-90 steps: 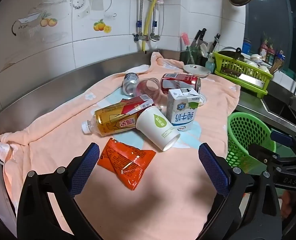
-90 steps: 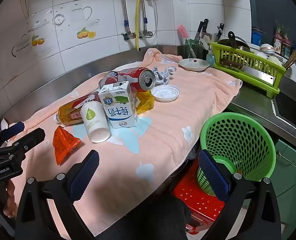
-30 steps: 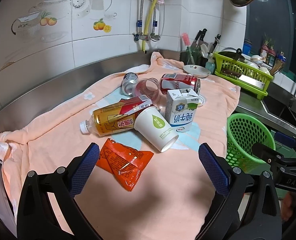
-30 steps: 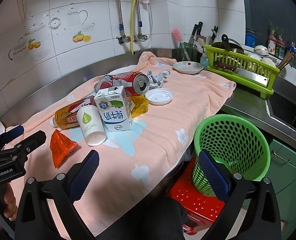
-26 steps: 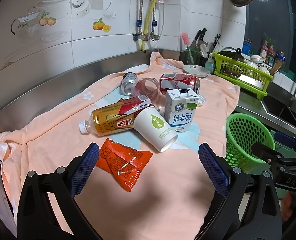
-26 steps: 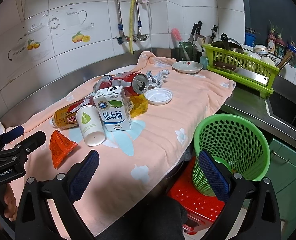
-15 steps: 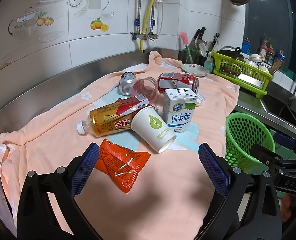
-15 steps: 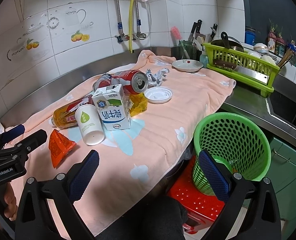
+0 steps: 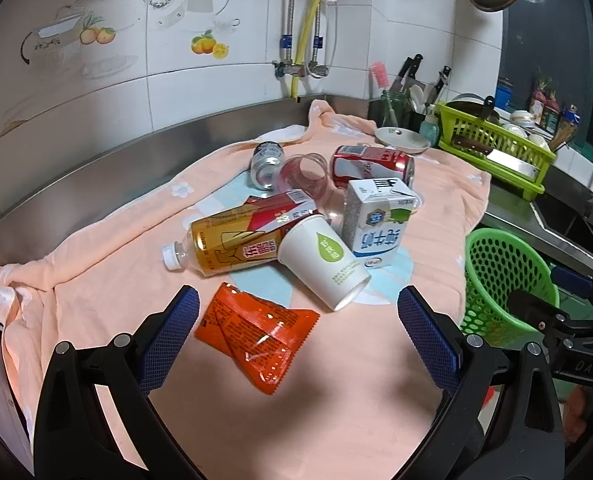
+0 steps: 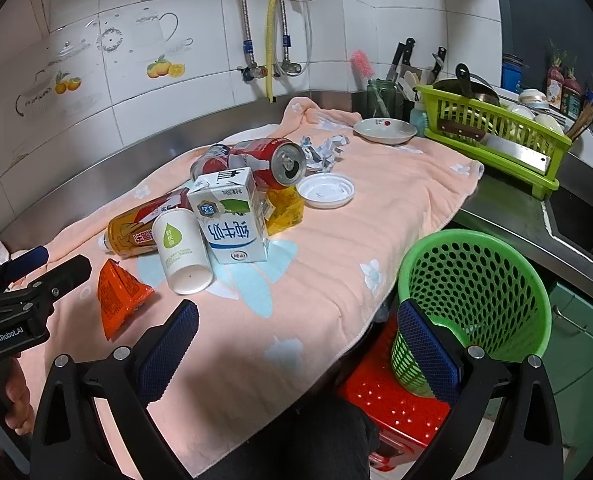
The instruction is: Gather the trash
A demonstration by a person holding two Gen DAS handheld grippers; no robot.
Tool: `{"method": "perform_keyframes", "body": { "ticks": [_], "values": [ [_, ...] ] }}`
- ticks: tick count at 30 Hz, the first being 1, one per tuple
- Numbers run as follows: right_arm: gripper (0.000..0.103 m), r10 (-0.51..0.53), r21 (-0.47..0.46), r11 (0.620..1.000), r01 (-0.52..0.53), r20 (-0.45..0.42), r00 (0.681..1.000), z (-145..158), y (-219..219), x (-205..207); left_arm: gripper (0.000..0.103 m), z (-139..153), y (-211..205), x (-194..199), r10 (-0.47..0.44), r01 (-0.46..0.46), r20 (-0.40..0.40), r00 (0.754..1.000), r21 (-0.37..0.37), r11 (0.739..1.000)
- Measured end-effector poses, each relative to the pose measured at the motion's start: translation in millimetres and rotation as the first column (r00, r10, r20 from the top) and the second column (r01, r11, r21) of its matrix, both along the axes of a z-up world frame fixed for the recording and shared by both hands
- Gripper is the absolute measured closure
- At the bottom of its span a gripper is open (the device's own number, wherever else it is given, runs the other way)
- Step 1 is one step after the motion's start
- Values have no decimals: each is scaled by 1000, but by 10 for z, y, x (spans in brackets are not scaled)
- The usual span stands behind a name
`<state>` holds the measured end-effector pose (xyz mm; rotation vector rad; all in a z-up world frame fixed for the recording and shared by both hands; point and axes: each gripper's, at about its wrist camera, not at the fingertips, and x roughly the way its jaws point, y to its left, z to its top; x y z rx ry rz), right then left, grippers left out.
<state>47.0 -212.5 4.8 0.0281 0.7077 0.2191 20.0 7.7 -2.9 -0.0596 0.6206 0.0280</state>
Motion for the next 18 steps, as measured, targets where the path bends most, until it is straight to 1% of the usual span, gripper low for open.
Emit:
{"method": "perform_keyframes", "body": {
  "ticks": [5,12,18],
  "values": [
    [6,29,4,1000,-29,7,1000,-6,108,125,5,11,122,15,30,-30,0,1000,1,1000],
    [6,72,21,997,-72,24,997,3,387,390,5,-20,329,53,81,-82,-15,997,-10,997],
    [7,71,19,997,-72,38,997,-28,633,676,5,-72,519,77,121,-122,-32,992,-28,992]
  ]
}}
